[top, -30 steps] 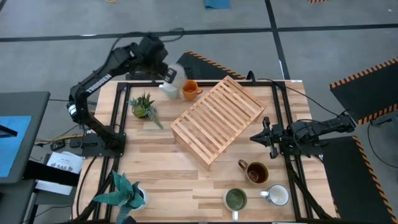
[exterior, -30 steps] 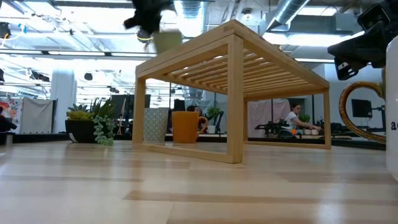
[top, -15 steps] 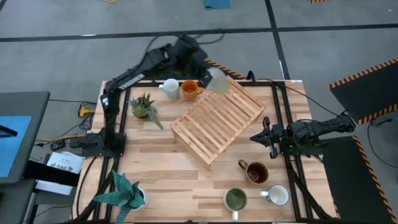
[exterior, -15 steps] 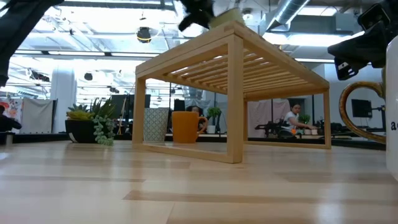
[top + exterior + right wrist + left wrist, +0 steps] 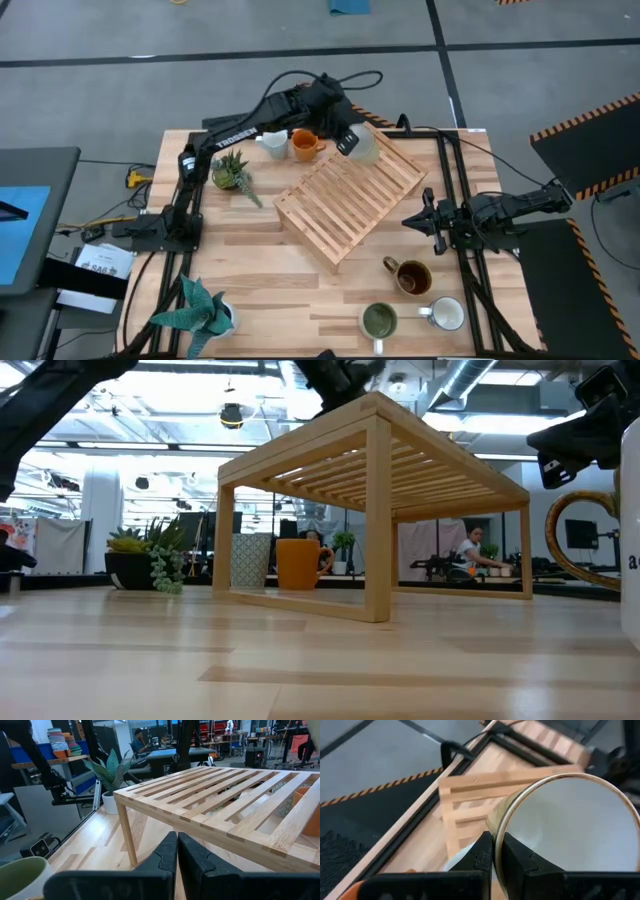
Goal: Place coffee mugs
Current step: Put the light green mug on the shelf
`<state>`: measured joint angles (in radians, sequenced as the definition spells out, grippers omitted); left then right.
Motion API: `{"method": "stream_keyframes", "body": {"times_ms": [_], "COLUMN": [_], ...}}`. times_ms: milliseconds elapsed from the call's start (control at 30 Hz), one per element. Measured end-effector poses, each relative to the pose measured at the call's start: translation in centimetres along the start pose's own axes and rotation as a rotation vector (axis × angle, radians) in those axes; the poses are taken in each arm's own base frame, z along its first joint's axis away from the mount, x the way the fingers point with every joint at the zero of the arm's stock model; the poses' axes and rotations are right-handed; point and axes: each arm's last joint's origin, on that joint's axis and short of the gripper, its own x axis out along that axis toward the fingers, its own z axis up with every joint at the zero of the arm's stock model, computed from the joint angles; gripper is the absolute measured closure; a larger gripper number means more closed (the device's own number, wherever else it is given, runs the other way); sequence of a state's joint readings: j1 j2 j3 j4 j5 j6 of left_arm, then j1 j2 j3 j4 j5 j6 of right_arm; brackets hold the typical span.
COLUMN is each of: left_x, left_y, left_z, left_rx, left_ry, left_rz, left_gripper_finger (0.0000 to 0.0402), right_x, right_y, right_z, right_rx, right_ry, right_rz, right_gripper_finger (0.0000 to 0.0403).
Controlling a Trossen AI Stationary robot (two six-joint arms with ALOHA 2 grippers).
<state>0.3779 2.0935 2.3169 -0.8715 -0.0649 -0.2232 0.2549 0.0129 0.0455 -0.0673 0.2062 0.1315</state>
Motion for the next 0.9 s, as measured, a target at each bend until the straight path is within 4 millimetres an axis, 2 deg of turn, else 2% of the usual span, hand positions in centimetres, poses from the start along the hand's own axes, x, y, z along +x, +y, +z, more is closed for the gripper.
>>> {"method": "stream_keyframes", "body": {"times_ms": [367, 900], "left_x": [1.4, 1.6], "left_y": [0.0, -0.1], "left_z": [-0.1, 0.2], "left_rx": [-0.003, 0.013], "left_ry": [-0.023, -0.061], "left_rz": [0.045, 0.032], "left_gripper_finger": [0.0376, 0.0373], "right_x": [0.0, 0.0], "right_y": [0.0, 0.0], "right_z": [0.0, 0.0], "right_rx": [0.000, 0.000], "right_ry": [0.000, 0.000], "right_rz": [0.000, 0.000], "right_gripper_finger": [0.0360, 0.0360]}}
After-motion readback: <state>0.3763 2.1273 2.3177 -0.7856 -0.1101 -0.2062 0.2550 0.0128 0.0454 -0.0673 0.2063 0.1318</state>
